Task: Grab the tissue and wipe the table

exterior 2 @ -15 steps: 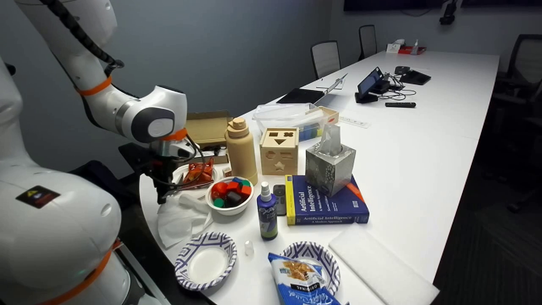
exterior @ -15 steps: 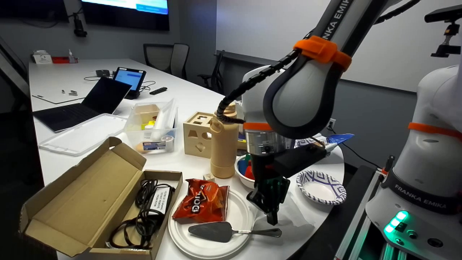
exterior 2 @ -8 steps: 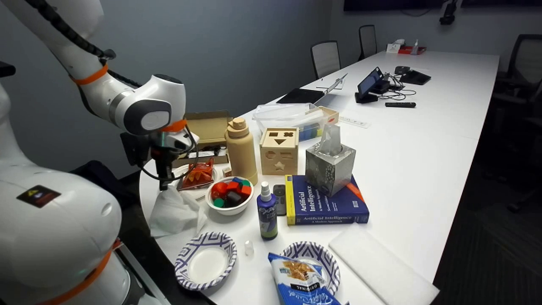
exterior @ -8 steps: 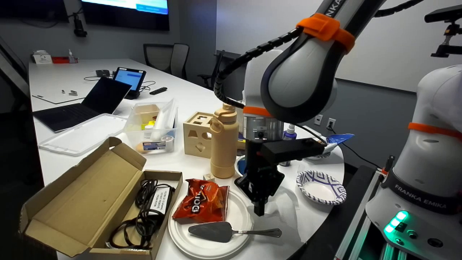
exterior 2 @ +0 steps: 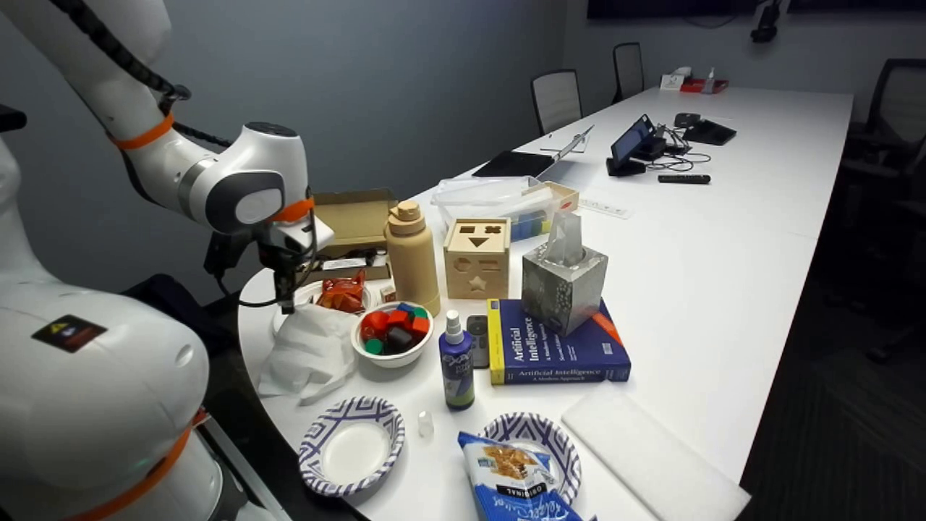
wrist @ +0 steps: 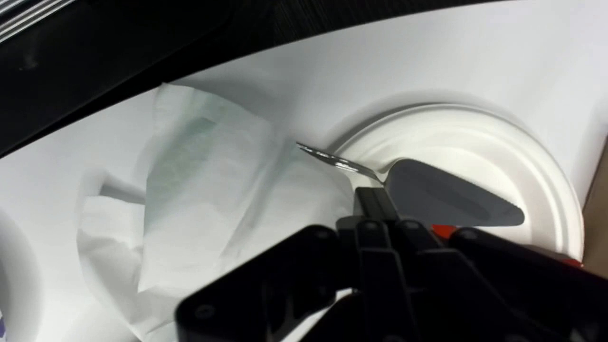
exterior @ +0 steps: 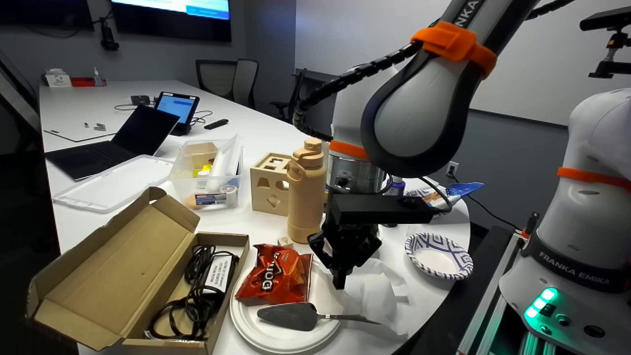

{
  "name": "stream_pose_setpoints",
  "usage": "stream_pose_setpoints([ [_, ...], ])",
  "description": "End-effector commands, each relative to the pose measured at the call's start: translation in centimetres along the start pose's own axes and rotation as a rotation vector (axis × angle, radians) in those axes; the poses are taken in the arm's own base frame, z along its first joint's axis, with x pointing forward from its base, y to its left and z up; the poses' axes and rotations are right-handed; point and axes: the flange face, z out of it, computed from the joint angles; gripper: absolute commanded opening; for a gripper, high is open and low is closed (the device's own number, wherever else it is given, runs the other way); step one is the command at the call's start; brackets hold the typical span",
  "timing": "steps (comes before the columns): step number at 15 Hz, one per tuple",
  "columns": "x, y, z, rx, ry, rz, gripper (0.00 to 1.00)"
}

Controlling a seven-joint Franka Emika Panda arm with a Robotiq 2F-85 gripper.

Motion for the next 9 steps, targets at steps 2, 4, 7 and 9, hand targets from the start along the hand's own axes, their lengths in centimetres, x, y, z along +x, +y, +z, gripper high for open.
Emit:
stream_pose_setpoints([
  [2,-0.5,-0.6,0.1,-0.029,0.073,0.108,0.0],
  [4,-0.7,-0.5,-0.3,-0.073,0.101,0.147,0.0],
  [7,-2.3,-0.3,-0.5,-0.138,0.142,0.21,0.0],
  [9,-3.4,0.1,-0.6,-0.186,0.156,0.256,0.0],
])
